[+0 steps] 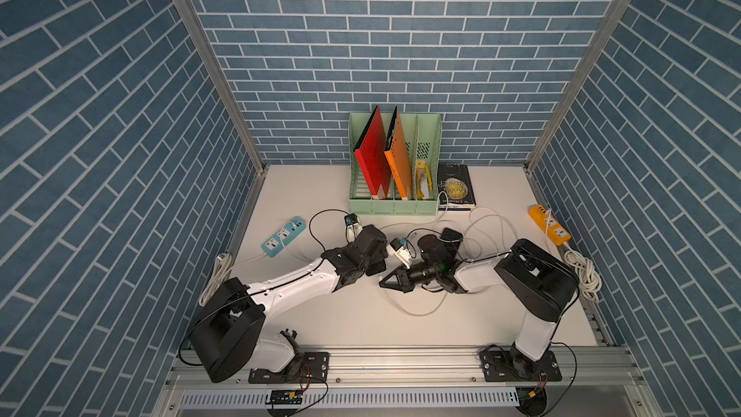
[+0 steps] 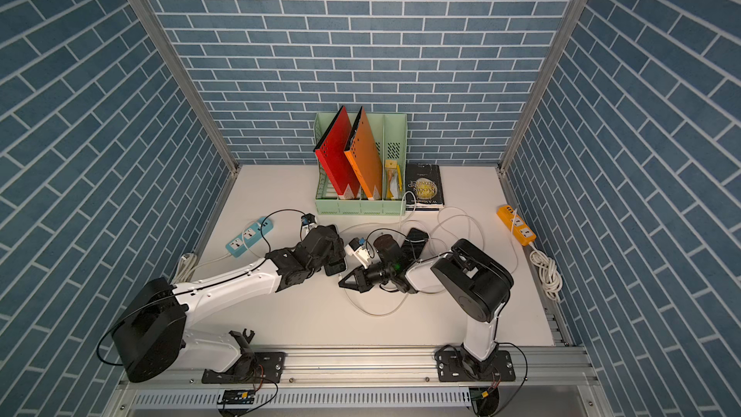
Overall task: Plug the charging cable into the phone
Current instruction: Insert the charging cable into the phone.
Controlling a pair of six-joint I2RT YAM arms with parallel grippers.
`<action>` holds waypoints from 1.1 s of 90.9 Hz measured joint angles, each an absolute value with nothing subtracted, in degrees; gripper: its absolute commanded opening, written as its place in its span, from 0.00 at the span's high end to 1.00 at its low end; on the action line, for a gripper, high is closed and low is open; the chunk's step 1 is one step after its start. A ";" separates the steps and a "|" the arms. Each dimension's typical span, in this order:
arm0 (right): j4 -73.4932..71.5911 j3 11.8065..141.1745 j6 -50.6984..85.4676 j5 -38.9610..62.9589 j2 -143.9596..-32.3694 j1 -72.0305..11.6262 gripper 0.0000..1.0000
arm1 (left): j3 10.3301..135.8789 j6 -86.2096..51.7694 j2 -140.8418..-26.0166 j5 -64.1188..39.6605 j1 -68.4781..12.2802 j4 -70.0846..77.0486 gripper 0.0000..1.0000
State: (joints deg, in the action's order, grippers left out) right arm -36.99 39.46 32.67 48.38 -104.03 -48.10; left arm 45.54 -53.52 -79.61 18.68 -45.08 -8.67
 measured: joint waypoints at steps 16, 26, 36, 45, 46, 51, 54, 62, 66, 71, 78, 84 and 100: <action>-36.97 39.46 32.62 47.90 -104.03 -48.14 1.00 | 45.25 -53.58 -79.61 18.68 -45.08 -8.14 1.00; -36.86 39.46 32.64 47.77 -104.03 -48.21 1.00 | 45.06 -53.76 -79.61 18.65 -45.08 -7.86 1.00; -36.86 39.46 32.64 47.75 -104.03 -48.21 1.00 | 45.06 -53.78 -79.61 18.61 -45.08 -7.84 1.00; -36.88 39.46 32.64 47.77 -104.03 -48.21 0.99 | 45.06 -53.80 -79.61 18.59 -45.08 -7.81 1.00; -36.88 39.46 32.64 47.75 -104.03 -48.21 0.99 | 45.06 -53.80 -79.61 18.59 -45.08 -7.84 1.00; -36.91 39.46 32.67 47.72 -104.03 -48.21 0.99 | 45.06 -53.80 -79.61 18.57 -45.08 -7.79 1.00; -37.04 39.42 32.73 47.75 -104.03 -48.21 0.99 | 45.01 -53.82 -79.61 18.57 -45.08 -7.73 1.00; -38.15 38.89 33.19 47.81 -104.03 -48.07 0.99 | 44.38 -54.15 -79.61 18.35 -45.08 -6.42 1.00; -38.72 38.50 33.34 47.88 -104.03 -47.90 0.99 | 44.05 -54.28 -79.59 18.00 -45.08 -5.69 1.00; -39.13 38.19 33.85 47.94 -104.03 -47.62 1.00 | 43.53 -54.48 -79.53 17.54 -45.08 -4.75 1.00; -39.62 37.93 34.28 48.16 -104.03 -47.48 1.00 | 42.89 -54.59 -79.15 16.97 -45.08 -3.75 1.00; -39.86 37.87 34.33 48.34 -104.03 -47.40 1.00 | 42.30 -54.65 -78.63 16.67 -45.08 -2.87 1.00; -40.58 37.80 34.72 48.34 -104.03 -47.18 1.00 | 41.67 -54.83 -77.45 16.10 -45.08 -1.37 1.00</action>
State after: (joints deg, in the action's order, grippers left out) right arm -40.58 37.80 34.72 48.34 -104.03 -47.18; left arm 41.67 -54.83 -77.45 16.10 -45.08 -1.37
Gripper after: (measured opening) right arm 0.101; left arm 0.800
